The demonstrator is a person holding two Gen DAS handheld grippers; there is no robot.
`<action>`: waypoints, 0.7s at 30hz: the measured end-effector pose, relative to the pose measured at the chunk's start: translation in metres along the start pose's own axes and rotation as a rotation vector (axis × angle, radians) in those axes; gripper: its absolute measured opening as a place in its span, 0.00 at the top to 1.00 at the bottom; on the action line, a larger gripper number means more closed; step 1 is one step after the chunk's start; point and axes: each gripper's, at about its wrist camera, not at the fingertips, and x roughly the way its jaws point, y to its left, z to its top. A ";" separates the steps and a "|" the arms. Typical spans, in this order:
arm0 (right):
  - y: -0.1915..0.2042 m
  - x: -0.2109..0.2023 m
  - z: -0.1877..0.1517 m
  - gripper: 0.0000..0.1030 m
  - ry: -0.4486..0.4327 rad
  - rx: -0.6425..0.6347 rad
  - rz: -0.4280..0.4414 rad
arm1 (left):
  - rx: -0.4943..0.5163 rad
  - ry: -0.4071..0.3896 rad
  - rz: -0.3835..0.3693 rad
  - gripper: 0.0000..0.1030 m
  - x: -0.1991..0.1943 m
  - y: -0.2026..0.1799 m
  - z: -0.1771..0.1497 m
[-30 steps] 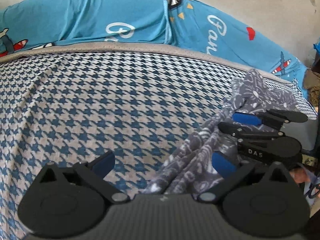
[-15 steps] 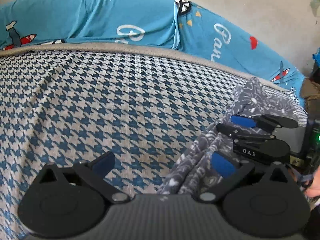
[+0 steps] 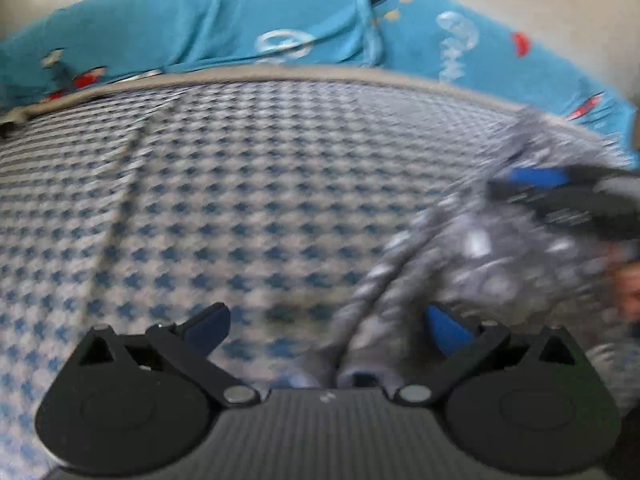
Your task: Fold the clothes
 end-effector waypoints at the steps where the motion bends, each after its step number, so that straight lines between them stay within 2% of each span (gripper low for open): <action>1: -0.002 -0.004 0.000 0.52 0.001 0.016 0.008 | 0.002 -0.003 0.020 0.00 0.001 0.001 -0.002; 6: -0.007 -0.027 -0.006 0.52 -0.022 0.036 0.068 | -0.039 -0.031 0.075 0.00 -0.003 0.009 -0.005; 12: -0.008 -0.034 -0.019 0.52 0.023 0.107 0.144 | -0.095 -0.046 0.071 0.00 -0.004 0.012 -0.007; 18: -0.001 -0.028 -0.028 0.51 0.039 0.160 0.087 | -0.175 -0.083 0.058 0.00 -0.006 0.015 0.001; 21: 0.002 -0.037 -0.030 0.51 0.026 0.216 0.079 | -0.214 -0.116 0.018 0.00 -0.011 0.015 0.005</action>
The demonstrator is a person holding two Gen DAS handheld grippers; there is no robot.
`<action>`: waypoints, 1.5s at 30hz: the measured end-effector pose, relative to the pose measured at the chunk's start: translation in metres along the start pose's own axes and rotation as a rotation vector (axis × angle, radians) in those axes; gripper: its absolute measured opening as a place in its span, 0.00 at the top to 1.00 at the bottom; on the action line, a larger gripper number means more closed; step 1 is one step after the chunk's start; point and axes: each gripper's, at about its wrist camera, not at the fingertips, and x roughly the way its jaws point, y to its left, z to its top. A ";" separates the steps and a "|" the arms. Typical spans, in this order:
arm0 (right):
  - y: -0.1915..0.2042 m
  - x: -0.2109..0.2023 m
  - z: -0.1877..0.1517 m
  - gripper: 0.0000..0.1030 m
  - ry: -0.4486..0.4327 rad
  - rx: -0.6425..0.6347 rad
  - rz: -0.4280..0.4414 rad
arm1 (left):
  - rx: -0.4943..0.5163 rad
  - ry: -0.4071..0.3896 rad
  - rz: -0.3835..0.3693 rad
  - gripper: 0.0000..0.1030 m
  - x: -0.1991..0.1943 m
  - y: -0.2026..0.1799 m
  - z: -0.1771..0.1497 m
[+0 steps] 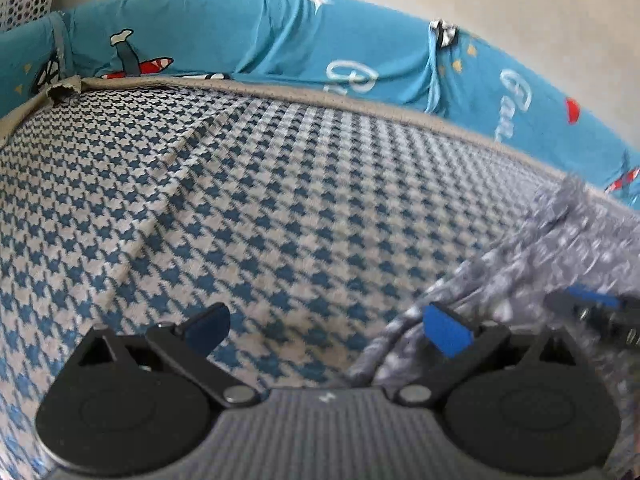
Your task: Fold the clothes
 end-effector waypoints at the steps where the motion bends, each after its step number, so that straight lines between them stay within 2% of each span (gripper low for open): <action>1: 0.001 -0.004 -0.003 0.51 -0.005 0.017 0.005 | -0.008 -0.005 -0.011 0.00 -0.001 0.000 0.000; 7: 0.016 -0.025 -0.023 0.50 -0.032 0.011 -0.013 | 0.011 0.006 0.002 0.00 -0.002 -0.013 -0.007; 12: 0.029 -0.037 -0.040 0.49 -0.049 -0.034 -0.035 | 0.019 0.035 0.061 0.00 0.005 -0.014 -0.011; 20: 0.047 -0.043 -0.063 0.45 -0.072 -0.076 -0.078 | 0.075 0.021 0.089 0.00 0.005 -0.021 -0.016; 34: 0.047 -0.056 -0.074 0.45 -0.064 -0.057 -0.073 | 0.071 -0.005 0.106 0.00 0.005 -0.020 -0.025; 45: 0.052 -0.077 -0.094 0.45 -0.093 -0.128 -0.071 | 0.060 -0.011 0.101 0.00 0.003 -0.016 -0.026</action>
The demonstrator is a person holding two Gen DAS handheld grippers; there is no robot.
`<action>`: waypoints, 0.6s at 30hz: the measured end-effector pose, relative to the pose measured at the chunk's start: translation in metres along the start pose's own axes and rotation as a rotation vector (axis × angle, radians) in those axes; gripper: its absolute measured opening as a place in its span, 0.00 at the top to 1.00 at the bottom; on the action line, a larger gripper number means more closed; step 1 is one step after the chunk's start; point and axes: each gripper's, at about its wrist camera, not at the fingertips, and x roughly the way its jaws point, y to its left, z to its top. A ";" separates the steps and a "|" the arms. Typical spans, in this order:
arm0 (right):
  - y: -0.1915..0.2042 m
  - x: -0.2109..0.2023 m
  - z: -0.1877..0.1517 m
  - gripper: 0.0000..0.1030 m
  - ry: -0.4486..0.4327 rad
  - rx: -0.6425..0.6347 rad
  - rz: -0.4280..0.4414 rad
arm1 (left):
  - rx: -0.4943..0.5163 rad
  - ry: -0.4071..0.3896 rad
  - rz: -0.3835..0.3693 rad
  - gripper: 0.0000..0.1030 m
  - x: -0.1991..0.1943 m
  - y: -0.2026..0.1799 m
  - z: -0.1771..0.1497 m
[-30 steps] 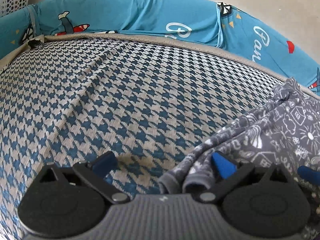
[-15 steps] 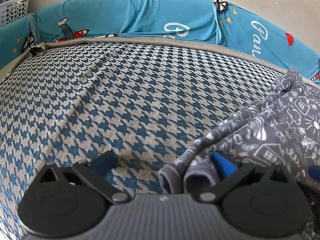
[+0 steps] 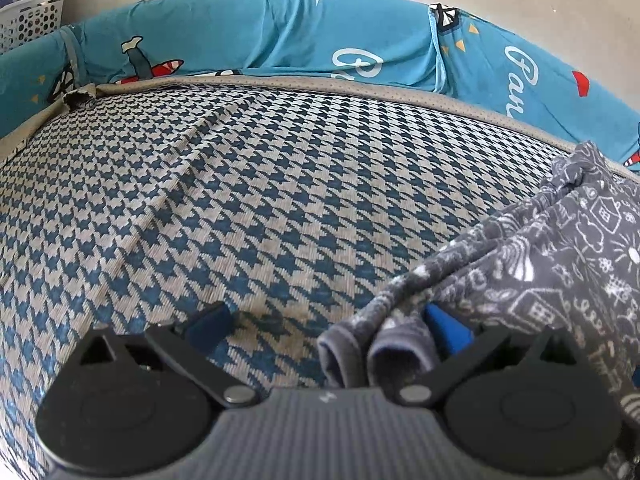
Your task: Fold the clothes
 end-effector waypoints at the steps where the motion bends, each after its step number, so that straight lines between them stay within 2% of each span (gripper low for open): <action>1: 0.000 -0.001 -0.001 0.45 0.000 0.001 0.000 | -0.003 -0.002 0.002 0.00 -0.001 0.000 -0.001; 9: 0.006 -0.009 -0.008 0.45 0.005 -0.030 -0.027 | -0.031 -0.011 0.006 0.00 -0.008 0.007 -0.007; 18: 0.005 -0.014 -0.013 0.44 0.014 -0.005 -0.028 | -0.066 -0.007 0.008 0.00 -0.017 0.012 -0.013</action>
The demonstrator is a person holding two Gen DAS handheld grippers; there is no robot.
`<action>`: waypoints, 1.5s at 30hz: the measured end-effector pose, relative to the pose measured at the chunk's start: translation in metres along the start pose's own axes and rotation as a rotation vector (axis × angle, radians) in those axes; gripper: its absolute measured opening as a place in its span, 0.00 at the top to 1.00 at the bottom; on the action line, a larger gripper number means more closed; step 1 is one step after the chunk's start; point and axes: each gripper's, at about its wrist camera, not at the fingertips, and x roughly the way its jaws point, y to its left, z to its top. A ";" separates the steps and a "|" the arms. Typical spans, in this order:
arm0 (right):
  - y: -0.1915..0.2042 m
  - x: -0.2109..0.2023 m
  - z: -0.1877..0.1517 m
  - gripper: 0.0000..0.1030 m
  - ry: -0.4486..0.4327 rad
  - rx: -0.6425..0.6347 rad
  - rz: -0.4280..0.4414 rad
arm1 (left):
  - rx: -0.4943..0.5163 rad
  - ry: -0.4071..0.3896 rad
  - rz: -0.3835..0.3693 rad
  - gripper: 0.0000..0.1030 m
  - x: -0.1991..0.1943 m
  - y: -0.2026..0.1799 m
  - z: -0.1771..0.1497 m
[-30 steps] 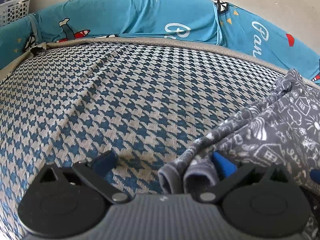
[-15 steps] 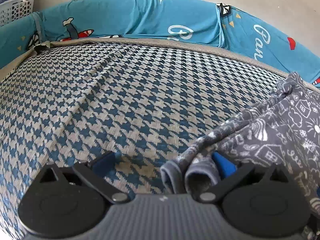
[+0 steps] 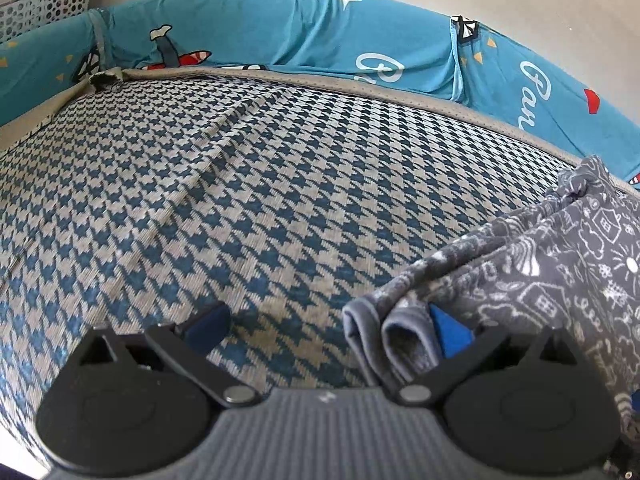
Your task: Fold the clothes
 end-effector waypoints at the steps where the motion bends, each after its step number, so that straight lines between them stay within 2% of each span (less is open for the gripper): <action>1: 0.000 0.000 0.000 0.44 0.000 0.001 -0.001 | -0.003 0.001 -0.001 0.00 -0.001 0.001 -0.001; 14: 0.003 -0.007 -0.003 0.44 0.002 0.000 -0.002 | -0.045 -0.008 -0.012 0.00 -0.010 0.008 -0.006; 21: 0.002 -0.019 -0.004 0.44 0.006 0.017 0.047 | -0.088 -0.004 -0.043 0.00 -0.017 0.013 -0.010; 28: 0.023 -0.033 -0.010 0.44 -0.024 -0.082 0.165 | -0.131 0.002 -0.071 0.00 -0.023 0.017 -0.013; 33: 0.035 -0.037 -0.011 0.44 -0.045 -0.141 0.209 | -0.163 0.014 -0.099 0.00 -0.025 0.018 -0.014; 39: 0.050 -0.040 -0.012 0.44 -0.035 -0.236 0.196 | -0.223 0.039 -0.149 0.00 -0.024 0.018 -0.012; 45: 0.065 -0.044 -0.013 0.44 -0.040 -0.366 0.172 | -0.234 0.088 -0.240 0.00 -0.022 0.011 -0.012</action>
